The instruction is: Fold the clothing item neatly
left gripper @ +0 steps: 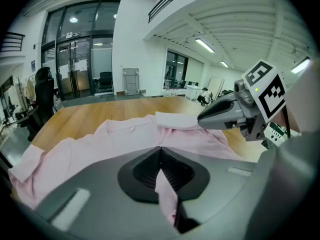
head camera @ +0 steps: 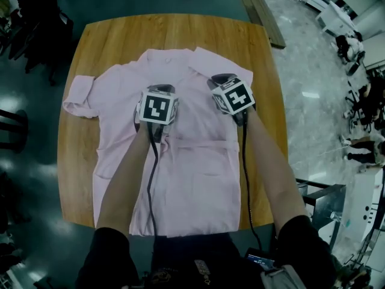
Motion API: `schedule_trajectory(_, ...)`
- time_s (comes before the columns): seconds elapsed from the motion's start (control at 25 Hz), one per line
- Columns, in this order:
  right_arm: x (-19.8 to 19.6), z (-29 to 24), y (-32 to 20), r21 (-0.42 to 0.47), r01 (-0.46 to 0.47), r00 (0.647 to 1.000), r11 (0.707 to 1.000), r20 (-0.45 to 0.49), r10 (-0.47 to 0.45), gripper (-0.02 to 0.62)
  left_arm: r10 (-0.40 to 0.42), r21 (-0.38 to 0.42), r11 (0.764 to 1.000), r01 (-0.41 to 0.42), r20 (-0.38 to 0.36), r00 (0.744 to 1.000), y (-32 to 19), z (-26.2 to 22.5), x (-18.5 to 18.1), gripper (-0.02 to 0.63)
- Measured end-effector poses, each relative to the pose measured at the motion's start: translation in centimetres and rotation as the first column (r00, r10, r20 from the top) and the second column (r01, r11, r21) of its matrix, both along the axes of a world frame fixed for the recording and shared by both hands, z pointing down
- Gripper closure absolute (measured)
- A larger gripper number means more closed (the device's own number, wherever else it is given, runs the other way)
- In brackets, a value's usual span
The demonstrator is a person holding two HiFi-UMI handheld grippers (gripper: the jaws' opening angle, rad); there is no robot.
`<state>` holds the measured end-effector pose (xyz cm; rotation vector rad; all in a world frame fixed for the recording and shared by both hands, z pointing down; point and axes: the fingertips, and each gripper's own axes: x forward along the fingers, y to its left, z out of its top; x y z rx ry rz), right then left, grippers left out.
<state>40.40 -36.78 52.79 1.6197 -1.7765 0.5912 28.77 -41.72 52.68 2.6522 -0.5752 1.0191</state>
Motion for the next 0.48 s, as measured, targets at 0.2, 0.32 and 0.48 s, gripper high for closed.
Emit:
schedule_trajectory(0.2,0.7,2.4,-5.4,0.018,0.046,0.999,0.999,-0.002,-0.046,0.484,-0.015,-0.012,1.0,0.015,-0.004,1.0,-1.0,0.7,0.7,0.598)
schedule_trajectory(0.32,1.1,4.7,-7.8,-0.018,0.061,0.997,0.998,-0.046,-0.062,0.462,-0.036,-0.029,0.999,0.036,-0.017,0.999,-1.1,0.8,0.7,0.598)
schedule_trajectory(0.48,2.4,5.7,-8.4,-0.042,0.019,0.999,0.999,-0.05,-0.021,0.51,-0.042,-0.045,0.998,0.041,-0.023,0.999,-0.9,0.9,0.1,0.598)
